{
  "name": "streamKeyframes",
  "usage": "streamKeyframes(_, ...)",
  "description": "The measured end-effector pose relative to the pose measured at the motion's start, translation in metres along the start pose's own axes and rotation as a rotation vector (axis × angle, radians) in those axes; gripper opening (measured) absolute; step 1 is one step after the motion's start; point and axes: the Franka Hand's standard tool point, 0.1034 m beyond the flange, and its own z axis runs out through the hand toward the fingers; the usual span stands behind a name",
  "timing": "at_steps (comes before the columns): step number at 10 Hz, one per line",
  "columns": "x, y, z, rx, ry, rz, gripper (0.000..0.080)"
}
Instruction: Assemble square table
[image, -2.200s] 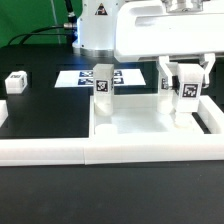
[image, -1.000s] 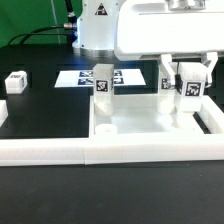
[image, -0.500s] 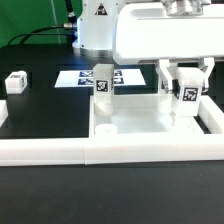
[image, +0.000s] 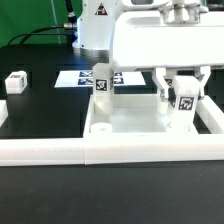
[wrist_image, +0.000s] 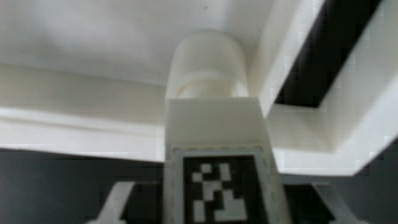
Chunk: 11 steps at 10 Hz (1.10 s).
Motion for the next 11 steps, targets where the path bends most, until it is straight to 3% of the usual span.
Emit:
streamKeyframes(2, 0.0009, 0.0004, 0.0004, -0.001, 0.015, -0.002, 0.0290)
streamKeyframes(3, 0.0006, 0.0004, 0.0006, -0.001, 0.015, -0.003, 0.0357)
streamKeyframes(4, 0.0005, 0.0005, 0.0006, -0.001, 0.014, -0.004, 0.0357)
streamKeyframes(5, 0.0005, 0.0005, 0.0006, -0.002, 0.014, -0.004, 0.0544)
streamKeyframes(6, 0.0005, 0.0005, 0.0006, -0.002, 0.014, -0.005, 0.0616)
streamKeyframes(11, 0.0005, 0.0005, 0.0006, -0.002, 0.014, -0.008, 0.0649)
